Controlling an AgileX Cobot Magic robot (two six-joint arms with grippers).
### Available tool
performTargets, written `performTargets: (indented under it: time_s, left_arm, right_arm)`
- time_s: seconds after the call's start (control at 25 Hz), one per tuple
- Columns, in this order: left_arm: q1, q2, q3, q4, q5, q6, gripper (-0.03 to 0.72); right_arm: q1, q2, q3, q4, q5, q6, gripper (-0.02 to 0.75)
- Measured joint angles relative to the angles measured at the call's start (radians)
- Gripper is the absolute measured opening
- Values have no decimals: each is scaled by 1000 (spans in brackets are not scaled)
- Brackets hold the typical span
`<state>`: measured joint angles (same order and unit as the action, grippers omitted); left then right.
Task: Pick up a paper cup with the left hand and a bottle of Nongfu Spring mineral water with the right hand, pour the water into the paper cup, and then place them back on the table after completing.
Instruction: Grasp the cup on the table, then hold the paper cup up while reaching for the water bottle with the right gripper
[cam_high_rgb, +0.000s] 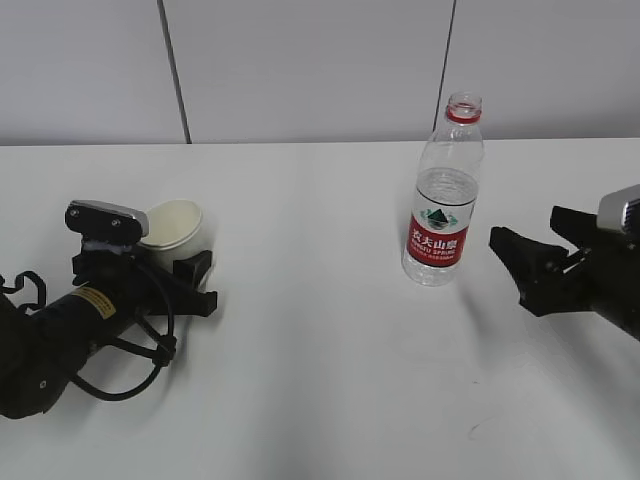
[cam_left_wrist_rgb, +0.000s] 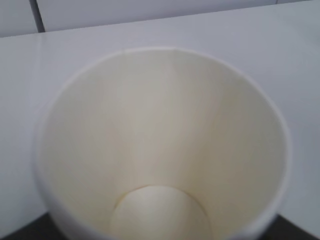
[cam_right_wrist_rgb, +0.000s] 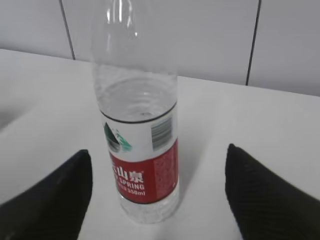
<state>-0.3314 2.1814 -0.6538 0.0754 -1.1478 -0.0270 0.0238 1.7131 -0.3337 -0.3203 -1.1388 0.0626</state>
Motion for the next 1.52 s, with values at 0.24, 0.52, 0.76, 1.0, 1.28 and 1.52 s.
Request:
performTargets:
  time_s: [0.24,0.52,0.76,1.0,1.28,1.52]
  left_arm:
    - [0,0,0,0,0,0,377]
    - [0,0,0,0,0,0,376]
    - [0,0,0,0,0,0,376]
    - [0,0,0,-1,0,0,375]
    - [0,0,0,-1,0,0,375]
    - [0,0,0,-1,0,0,375]
  right_arm:
    - [0,2,-68,-45,34,82,668]
    - [0,4,-146,-69,61,86,673]
    - [0,38,-192,-86,68,105,673]
    - [0,162,-254,-122,34,143,673]
    - [0,269,-318,-161,5,174,673]
    - [0,322,-356,-181,-3,182,673]
